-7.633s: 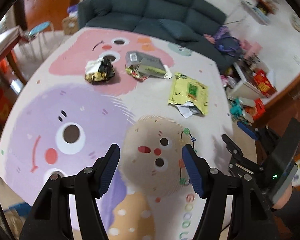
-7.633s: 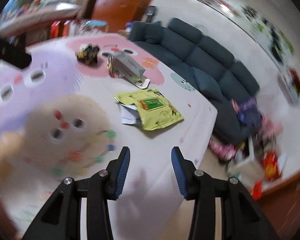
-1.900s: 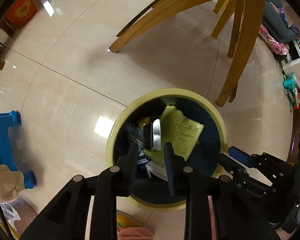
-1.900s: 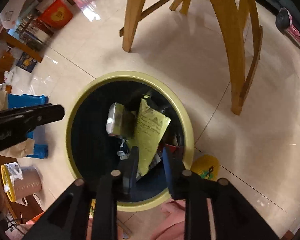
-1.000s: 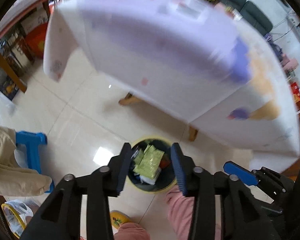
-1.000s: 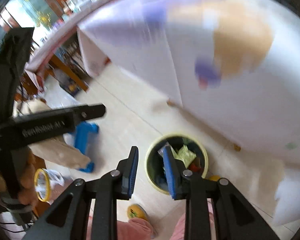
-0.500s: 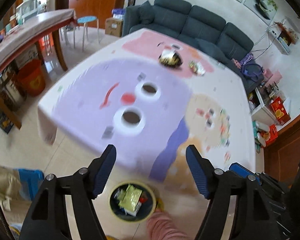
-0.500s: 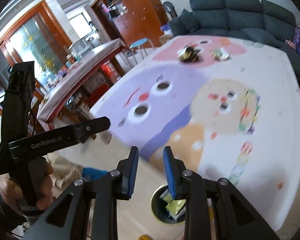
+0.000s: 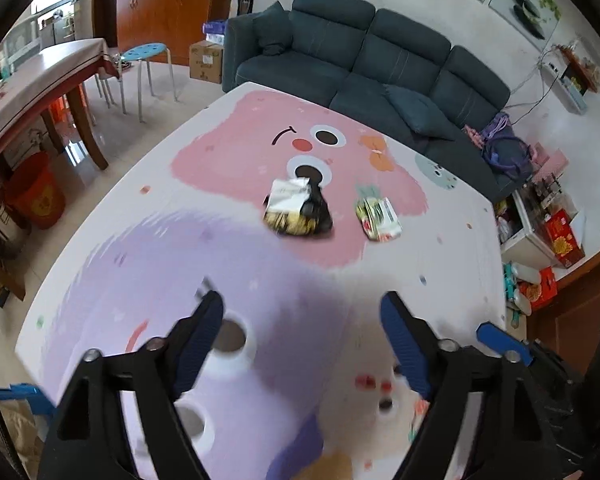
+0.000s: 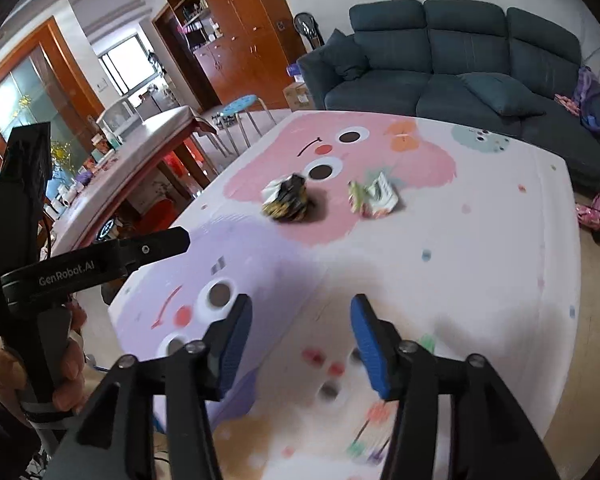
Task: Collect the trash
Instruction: 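Move both tools back over the table toward the last trash, then grasp the foil-wrapped black bag with the left tool while the right tool grasps the green drink carton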
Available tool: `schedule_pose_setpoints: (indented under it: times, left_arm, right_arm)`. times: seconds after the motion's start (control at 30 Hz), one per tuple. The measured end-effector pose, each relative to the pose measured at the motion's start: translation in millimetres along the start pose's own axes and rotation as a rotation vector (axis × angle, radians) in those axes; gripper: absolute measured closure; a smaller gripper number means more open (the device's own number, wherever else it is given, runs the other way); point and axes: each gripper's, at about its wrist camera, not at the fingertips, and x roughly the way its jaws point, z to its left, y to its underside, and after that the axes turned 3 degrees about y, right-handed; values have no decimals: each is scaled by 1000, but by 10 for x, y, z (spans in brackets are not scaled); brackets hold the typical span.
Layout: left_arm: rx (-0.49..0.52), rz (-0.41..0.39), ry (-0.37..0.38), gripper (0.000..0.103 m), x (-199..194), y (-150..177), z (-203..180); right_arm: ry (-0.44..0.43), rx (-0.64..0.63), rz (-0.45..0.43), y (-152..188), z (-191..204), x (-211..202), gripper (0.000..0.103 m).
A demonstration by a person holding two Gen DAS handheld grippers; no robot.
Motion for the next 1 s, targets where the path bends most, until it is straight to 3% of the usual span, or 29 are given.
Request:
schedule_pose_setpoints:
  times: [0.27, 0.53, 1.0]
  left_arm:
    - [-3, 82, -54, 21, 834, -527, -30]
    - [1, 182, -86, 21, 1420, -708, 4]
    - [21, 228, -153, 21, 1798, -849, 121]
  right_arm:
    - [17, 6, 58, -580, -348, 716, 42]
    - [12, -19, 103, -744, -469, 1166, 41]
    - [56, -51, 174, -798, -491, 1679, 41]
